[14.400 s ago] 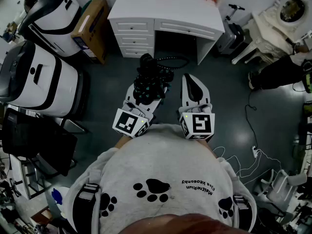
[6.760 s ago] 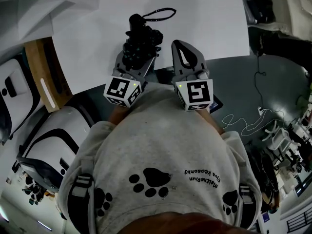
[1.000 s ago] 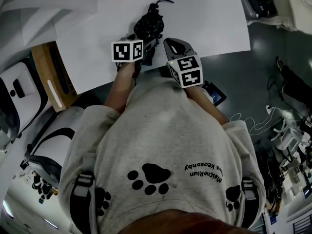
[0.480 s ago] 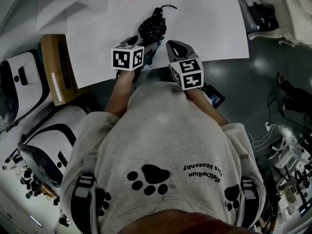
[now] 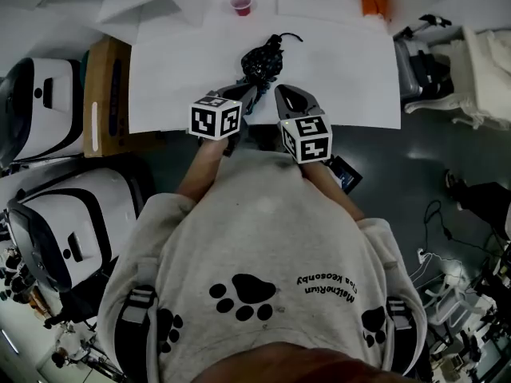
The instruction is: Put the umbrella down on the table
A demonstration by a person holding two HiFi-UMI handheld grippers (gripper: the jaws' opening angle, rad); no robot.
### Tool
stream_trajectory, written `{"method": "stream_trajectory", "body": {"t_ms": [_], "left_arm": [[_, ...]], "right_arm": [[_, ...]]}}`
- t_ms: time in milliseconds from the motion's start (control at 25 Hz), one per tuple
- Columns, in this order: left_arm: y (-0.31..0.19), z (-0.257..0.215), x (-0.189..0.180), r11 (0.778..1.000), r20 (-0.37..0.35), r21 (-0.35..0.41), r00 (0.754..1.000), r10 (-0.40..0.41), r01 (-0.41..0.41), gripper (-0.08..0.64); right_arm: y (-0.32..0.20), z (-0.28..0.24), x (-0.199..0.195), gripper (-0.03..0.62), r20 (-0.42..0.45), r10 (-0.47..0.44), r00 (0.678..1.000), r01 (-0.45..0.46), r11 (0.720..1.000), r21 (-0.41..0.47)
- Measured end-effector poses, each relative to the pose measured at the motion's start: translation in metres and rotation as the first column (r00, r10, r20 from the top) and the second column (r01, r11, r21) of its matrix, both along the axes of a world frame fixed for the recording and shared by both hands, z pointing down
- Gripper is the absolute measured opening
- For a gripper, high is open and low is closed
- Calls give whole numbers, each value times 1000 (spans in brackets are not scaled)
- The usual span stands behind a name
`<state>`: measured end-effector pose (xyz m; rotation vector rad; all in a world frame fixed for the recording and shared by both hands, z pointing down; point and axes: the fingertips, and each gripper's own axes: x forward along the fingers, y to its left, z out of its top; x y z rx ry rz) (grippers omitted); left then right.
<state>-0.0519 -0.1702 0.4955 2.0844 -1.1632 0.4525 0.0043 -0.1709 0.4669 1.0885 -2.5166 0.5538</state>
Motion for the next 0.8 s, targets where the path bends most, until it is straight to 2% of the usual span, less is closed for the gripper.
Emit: {"method": "stream_trajectory", "body": {"t_ms": [160, 280, 560, 800], "left_arm": [[10, -22, 2, 991, -23, 114, 997, -72, 74, 18], [24, -43, 4, 974, -21, 194, 993, -113, 115, 18], [40, -100, 3, 892, -21, 411, 981, -195, 187, 18], [49, -134, 7, 826, 1, 536, 979, -206, 174, 18]], "right_arm": [[7, -15, 0, 32, 3, -33, 999, 32, 998, 55], [21, -30, 1, 32, 16, -40, 999, 38, 995, 91], [34, -73, 0, 32, 51, -48, 998, 35, 974, 225], [43, -102, 5, 32, 84, -28, 996, 1, 953, 304]]}}
